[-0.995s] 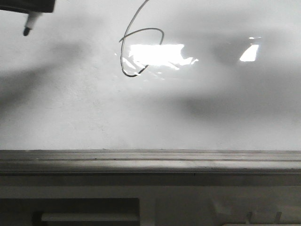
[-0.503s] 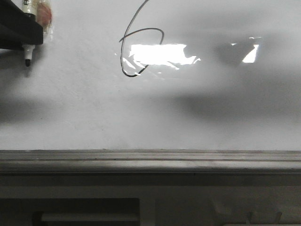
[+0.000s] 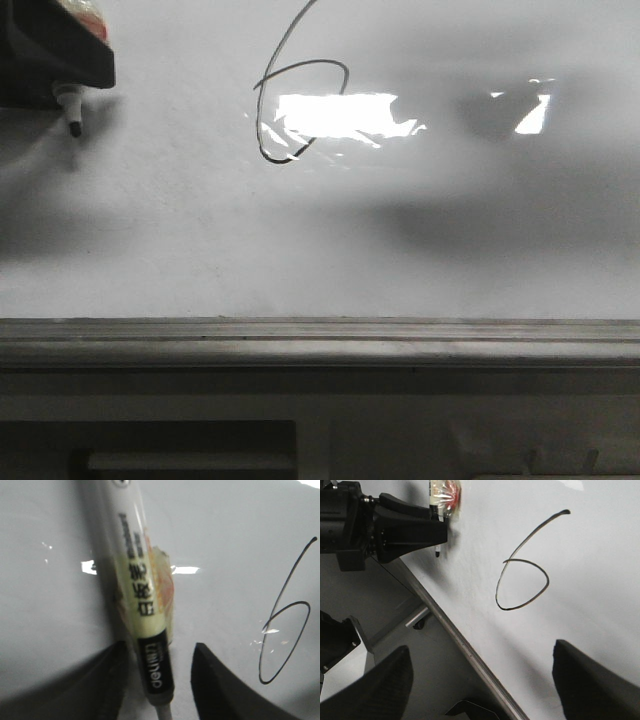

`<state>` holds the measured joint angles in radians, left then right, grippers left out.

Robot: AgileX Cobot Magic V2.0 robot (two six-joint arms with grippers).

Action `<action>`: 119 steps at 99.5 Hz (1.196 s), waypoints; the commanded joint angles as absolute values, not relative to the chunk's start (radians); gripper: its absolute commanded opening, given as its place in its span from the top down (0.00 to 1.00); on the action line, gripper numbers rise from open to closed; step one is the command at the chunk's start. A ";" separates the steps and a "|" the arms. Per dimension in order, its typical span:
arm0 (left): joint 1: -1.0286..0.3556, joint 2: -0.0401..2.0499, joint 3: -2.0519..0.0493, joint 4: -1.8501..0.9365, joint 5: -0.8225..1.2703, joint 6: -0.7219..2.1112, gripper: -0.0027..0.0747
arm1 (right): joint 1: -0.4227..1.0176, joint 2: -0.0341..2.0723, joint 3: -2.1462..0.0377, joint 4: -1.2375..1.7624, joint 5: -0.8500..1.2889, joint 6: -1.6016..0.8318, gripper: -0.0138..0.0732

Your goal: Write number 6 on whiteboard

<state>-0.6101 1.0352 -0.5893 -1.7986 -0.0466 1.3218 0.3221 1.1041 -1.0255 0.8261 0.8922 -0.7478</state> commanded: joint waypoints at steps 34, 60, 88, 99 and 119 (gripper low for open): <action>-0.610 0.778 -0.615 -1.776 -0.134 1.494 0.23 | 0.251 1.014 -1.025 0.841 0.863 -0.758 0.28; -0.610 0.520 -0.502 -1.773 -0.104 1.676 0.67 | 0.251 0.721 -0.752 0.838 0.508 -0.793 0.88; -0.610 0.286 -0.291 -1.733 0.000 1.720 0.99 | 0.251 0.341 -0.381 0.838 0.244 -0.842 0.92; -0.610 0.185 -0.232 -1.733 0.022 1.720 0.99 | 0.251 0.212 -0.273 0.844 0.192 -0.842 0.92; -0.610 0.089 -0.209 -1.760 -0.024 1.720 0.99 | 0.251 0.090 -0.214 0.885 0.130 -0.842 0.92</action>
